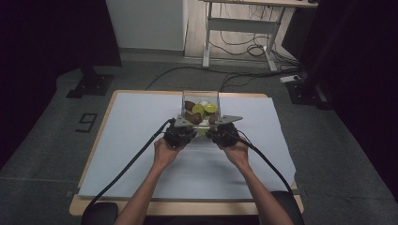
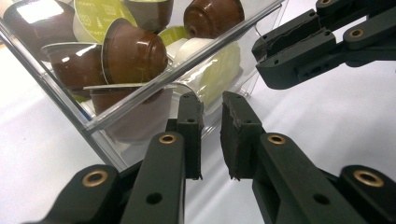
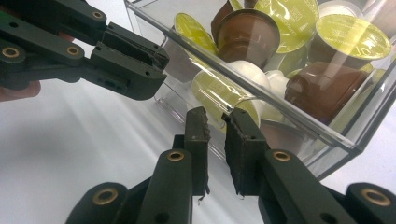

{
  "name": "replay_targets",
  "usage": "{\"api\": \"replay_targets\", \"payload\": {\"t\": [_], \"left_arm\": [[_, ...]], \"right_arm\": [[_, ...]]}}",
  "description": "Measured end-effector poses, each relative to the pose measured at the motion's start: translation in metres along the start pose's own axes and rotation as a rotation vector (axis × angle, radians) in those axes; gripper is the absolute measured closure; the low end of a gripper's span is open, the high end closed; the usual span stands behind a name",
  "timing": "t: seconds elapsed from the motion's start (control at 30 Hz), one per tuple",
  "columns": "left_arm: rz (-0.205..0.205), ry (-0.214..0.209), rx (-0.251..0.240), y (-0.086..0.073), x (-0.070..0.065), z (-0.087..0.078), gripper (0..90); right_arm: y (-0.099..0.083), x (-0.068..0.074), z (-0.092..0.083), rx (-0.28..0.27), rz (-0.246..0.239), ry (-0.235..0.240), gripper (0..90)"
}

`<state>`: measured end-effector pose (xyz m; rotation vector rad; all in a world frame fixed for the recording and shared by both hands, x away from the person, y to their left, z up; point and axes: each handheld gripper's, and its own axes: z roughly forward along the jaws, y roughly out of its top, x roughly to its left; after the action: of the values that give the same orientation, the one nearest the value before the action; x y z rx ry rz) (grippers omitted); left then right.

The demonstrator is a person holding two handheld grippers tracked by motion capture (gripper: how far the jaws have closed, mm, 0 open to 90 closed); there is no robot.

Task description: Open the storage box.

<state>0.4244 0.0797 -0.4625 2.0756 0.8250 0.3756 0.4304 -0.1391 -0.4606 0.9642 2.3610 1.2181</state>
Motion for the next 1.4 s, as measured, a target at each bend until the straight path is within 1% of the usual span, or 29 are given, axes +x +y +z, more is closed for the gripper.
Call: {"api": "replay_targets", "payload": {"t": [0.3,0.53,0.73,1.1,1.3,1.4], "left_arm": [[0.001,-0.012,-0.003,-0.004,-0.004,-0.004,77.9],[0.005,-0.029,-0.002,-0.006,-0.008,-0.008,75.6],[0.005,-0.040,-0.004,-0.009,-0.009,-0.011,75.8],[0.022,-0.055,0.004,-0.014,-0.016,-0.014,78.8],[0.029,-0.060,0.002,-0.017,-0.019,-0.016,80.2],[0.025,-0.067,-0.001,-0.019,-0.020,-0.017,80.4]], "right_arm": [[-0.002,0.006,-0.004,0.009,-0.023,0.000,77.5],[-0.004,0.012,-0.004,0.007,-0.031,0.023,75.4],[-0.005,0.016,-0.006,0.010,-0.039,0.029,75.4],[-0.012,0.019,-0.012,0.007,-0.028,0.038,75.4],[-0.015,0.021,-0.015,0.009,-0.030,0.042,75.4],[-0.016,0.023,-0.016,0.008,-0.034,0.045,75.6]]}}
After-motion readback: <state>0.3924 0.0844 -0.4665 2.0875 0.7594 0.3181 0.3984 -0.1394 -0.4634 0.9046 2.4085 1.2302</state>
